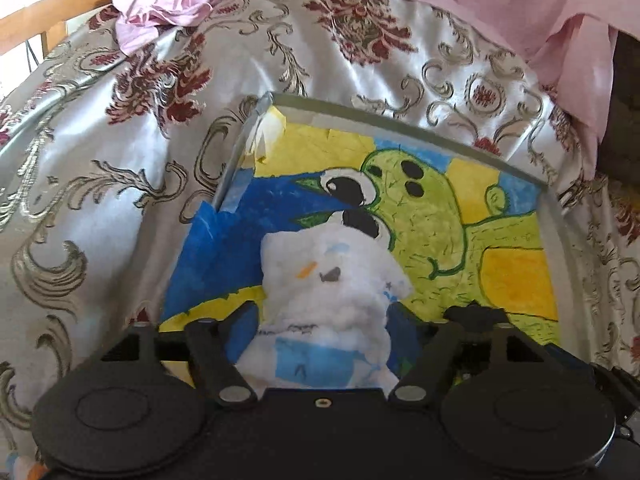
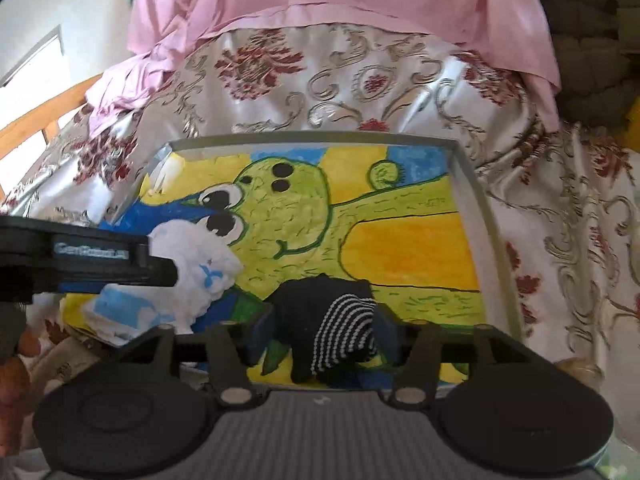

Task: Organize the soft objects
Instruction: 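Carry the cloth and sock onto the cartoon-painted tray and open both tools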

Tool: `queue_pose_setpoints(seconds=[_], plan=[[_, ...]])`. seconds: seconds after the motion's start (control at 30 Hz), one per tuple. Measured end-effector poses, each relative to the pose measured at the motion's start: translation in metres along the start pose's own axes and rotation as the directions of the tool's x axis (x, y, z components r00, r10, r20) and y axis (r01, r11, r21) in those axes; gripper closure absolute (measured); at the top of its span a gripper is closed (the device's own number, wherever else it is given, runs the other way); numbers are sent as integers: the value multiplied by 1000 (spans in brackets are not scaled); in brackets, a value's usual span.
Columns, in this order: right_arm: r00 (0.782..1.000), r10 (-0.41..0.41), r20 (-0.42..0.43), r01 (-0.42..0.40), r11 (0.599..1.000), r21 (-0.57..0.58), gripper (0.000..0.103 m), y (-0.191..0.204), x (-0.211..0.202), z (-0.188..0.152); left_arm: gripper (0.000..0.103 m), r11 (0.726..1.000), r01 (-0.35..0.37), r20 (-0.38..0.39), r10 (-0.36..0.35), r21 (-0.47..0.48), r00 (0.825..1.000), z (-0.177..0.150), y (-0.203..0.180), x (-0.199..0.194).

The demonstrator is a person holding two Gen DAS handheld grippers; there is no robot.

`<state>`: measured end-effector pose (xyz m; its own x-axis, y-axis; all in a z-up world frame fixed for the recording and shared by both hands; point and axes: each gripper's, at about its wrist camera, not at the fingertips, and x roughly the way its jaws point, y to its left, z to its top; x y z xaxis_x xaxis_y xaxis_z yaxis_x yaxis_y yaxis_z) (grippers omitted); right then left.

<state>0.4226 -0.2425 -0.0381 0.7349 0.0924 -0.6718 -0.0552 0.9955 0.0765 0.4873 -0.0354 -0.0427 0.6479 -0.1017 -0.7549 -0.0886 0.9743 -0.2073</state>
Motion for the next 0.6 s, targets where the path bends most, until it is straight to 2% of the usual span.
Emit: queue_pose_setpoints(seconds=[0.23, 0.33, 0.47, 0.6], plan=[[993, -9, 118, 1, 997, 72, 18, -14, -65, 15, 13, 997, 75, 95, -73, -19, 993, -6, 6, -62], [982, -7, 187, -8, 997, 75, 14, -14, -102, 18, 4, 996, 92, 159, -87, -22, 983, -15, 8, -97], [954, -3, 301, -19, 997, 68, 2, -11, -155, 13, 1, 994, 106, 268, -99, -13, 958, -32, 10, -146], [916, -20, 401, -1, 999, 51, 0, -5, -202, 1, 1, 993, 120, 374, -113, 7, 920, -56, 13, -193]])
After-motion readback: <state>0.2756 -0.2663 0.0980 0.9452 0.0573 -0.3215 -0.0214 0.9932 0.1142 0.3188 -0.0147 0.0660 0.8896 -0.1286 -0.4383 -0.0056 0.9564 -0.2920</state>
